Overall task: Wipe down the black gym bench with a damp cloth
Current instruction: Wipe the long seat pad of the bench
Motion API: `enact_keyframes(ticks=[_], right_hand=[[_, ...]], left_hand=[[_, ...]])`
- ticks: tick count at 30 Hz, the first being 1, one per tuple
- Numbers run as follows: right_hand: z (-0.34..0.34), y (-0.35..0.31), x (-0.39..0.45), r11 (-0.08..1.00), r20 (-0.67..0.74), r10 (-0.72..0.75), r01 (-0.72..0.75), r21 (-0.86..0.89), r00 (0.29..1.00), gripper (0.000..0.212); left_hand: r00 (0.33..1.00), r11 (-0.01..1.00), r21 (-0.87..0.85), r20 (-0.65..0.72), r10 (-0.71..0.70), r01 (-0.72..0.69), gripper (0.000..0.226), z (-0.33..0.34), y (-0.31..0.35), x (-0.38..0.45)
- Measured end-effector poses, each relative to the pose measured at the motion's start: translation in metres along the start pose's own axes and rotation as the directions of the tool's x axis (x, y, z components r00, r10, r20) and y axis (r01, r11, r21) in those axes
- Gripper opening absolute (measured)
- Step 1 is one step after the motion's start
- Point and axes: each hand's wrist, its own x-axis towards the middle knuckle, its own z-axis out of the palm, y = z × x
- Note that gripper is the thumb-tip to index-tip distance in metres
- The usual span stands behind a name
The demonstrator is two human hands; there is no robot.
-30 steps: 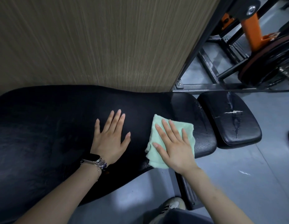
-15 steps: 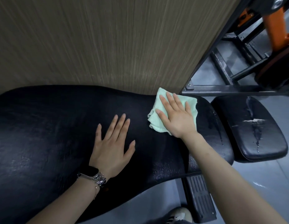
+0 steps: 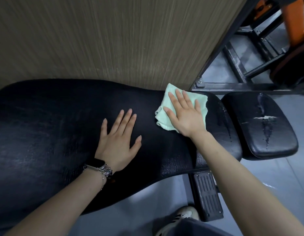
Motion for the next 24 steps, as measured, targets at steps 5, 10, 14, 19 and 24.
enact_keyframes(ticks=[5, 10, 14, 19, 24], right_hand=[[0.003, 0.004, -0.046, 1.000, 0.009, -0.019, 0.020, -0.008, 1.000, 0.072], [0.007, 0.005, -0.090, 1.000, 0.003, -0.023, 0.023, -0.011, 1.000, 0.075], [0.011, 0.009, -0.119, 0.999, -0.015, -0.041, 0.041, 0.012, 0.999, 0.073], [0.009, 0.019, -0.148, 0.996, -0.020, -0.087, 0.088, 0.030, 0.996, 0.067], [0.013, 0.026, -0.165, 0.994, -0.019, -0.103, 0.104, 0.020, 0.994, 0.064]], left_hand=[[1.000, 1.000, -0.007, 0.011, -0.008, 0.008, 0.071, -0.002, 0.001, 0.000], [1.000, 1.000, 0.009, 0.019, -0.011, 0.011, 0.073, -0.003, 0.002, 0.000], [1.000, 1.000, 0.013, 0.028, -0.013, 0.013, 0.074, -0.004, 0.003, -0.001], [0.999, 1.000, 0.006, 0.036, -0.013, 0.012, 0.075, -0.005, 0.002, -0.002], [1.000, 1.000, 0.000, 0.026, -0.009, 0.009, 0.075, -0.004, 0.002, -0.001]])
